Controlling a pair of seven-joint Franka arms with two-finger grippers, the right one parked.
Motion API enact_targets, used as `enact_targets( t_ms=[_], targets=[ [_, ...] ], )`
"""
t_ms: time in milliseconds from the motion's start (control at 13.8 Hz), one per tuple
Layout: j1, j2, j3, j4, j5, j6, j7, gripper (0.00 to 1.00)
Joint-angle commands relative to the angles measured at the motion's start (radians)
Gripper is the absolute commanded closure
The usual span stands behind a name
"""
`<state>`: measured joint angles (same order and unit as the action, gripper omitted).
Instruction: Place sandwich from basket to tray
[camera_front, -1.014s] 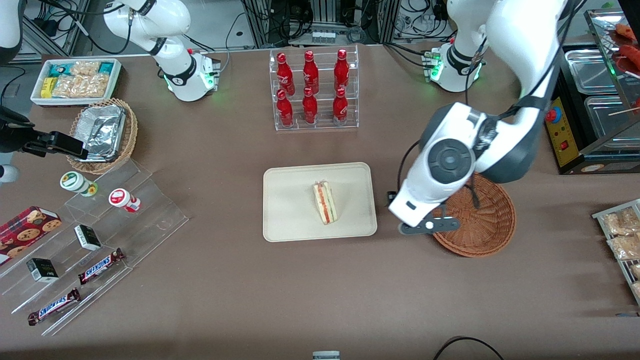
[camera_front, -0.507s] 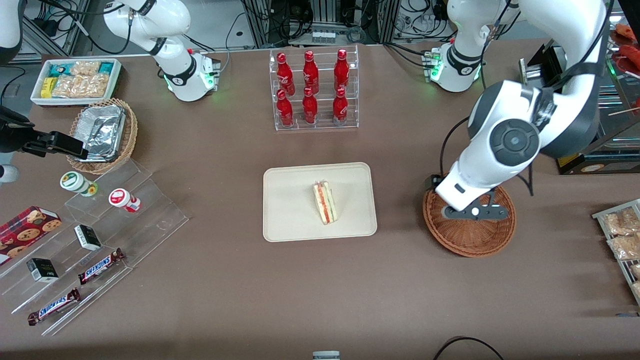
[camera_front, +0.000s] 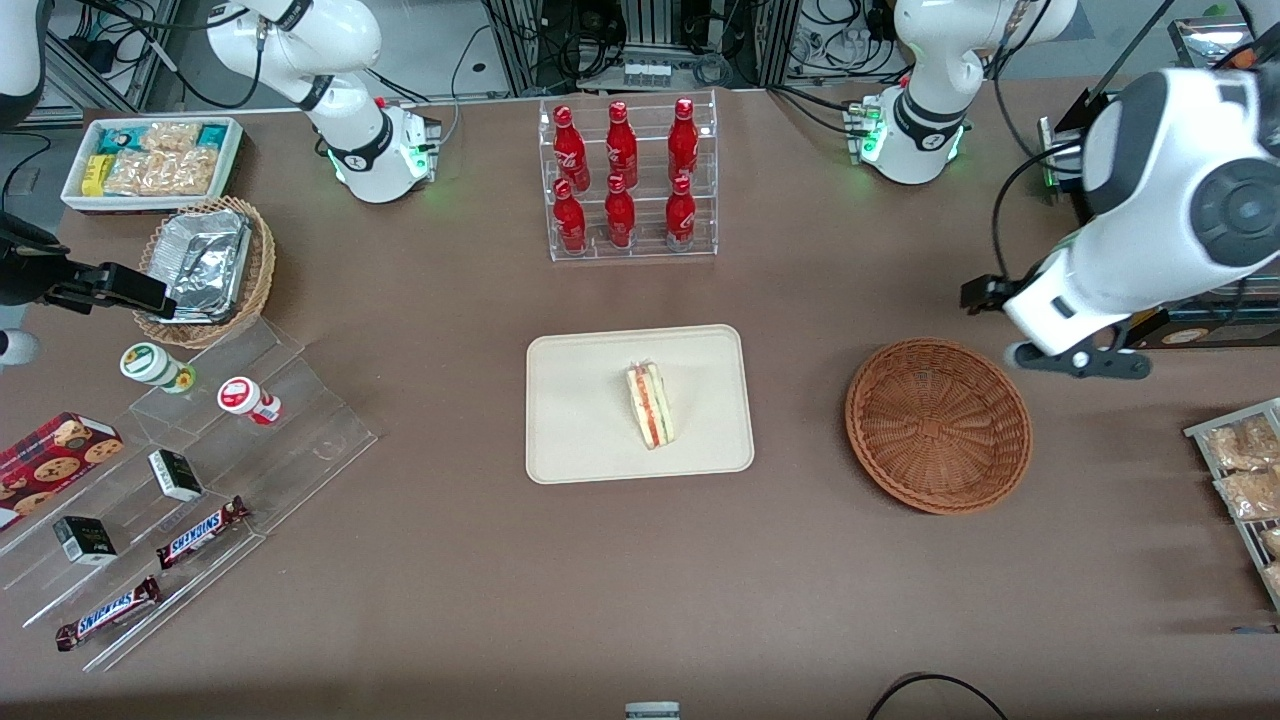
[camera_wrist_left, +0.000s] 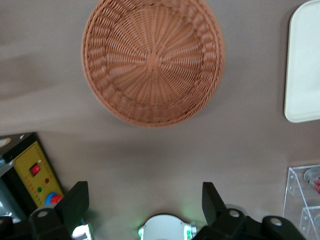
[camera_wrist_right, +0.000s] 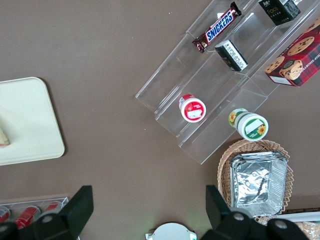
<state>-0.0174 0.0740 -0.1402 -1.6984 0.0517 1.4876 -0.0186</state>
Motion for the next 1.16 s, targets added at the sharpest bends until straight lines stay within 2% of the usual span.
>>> enact_targets(
  t_ms=[0, 652, 1087],
  targets=[
    [-0.024, -0.022, 0.030, 0.054, -0.015, -0.094, 0.013, 0.00],
    [-0.024, -0.049, 0.108, 0.183, -0.033, -0.227, 0.028, 0.00],
    [-0.024, -0.054, 0.134, 0.177, -0.033, -0.227, 0.028, 0.00]
  ],
)
